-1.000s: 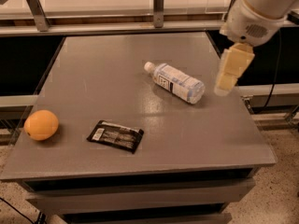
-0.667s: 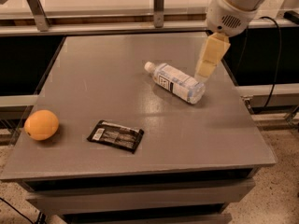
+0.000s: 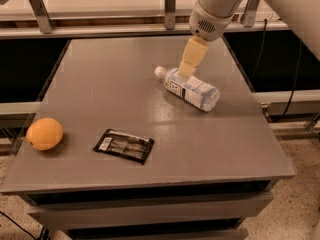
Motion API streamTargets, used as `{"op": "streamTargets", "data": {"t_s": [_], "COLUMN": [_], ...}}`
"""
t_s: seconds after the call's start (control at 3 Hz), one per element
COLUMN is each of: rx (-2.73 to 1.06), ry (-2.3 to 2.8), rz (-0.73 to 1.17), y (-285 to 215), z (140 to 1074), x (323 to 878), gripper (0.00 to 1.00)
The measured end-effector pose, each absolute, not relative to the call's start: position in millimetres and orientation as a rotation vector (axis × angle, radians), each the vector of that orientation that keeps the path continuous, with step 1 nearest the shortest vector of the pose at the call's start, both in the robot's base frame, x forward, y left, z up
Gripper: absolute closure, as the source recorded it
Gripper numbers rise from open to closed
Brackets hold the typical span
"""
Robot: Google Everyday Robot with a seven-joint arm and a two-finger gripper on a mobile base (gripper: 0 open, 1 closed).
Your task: Place blue plastic bottle upright
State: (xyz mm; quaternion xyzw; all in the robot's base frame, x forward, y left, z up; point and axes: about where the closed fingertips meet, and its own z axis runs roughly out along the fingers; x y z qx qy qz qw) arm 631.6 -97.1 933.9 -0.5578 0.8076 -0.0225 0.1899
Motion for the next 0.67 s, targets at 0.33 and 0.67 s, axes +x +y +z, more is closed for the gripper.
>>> {"op": "streamTargets", "data": {"t_s": [0.33,0.67], "rx": [-1.467,-1.422], "ry": [2.356,2.429], "rz": [-0.039,-0.015], "y": [-88,-76], "z": [916,894], "x": [641,647], "gripper": [0.00,0.00]}}
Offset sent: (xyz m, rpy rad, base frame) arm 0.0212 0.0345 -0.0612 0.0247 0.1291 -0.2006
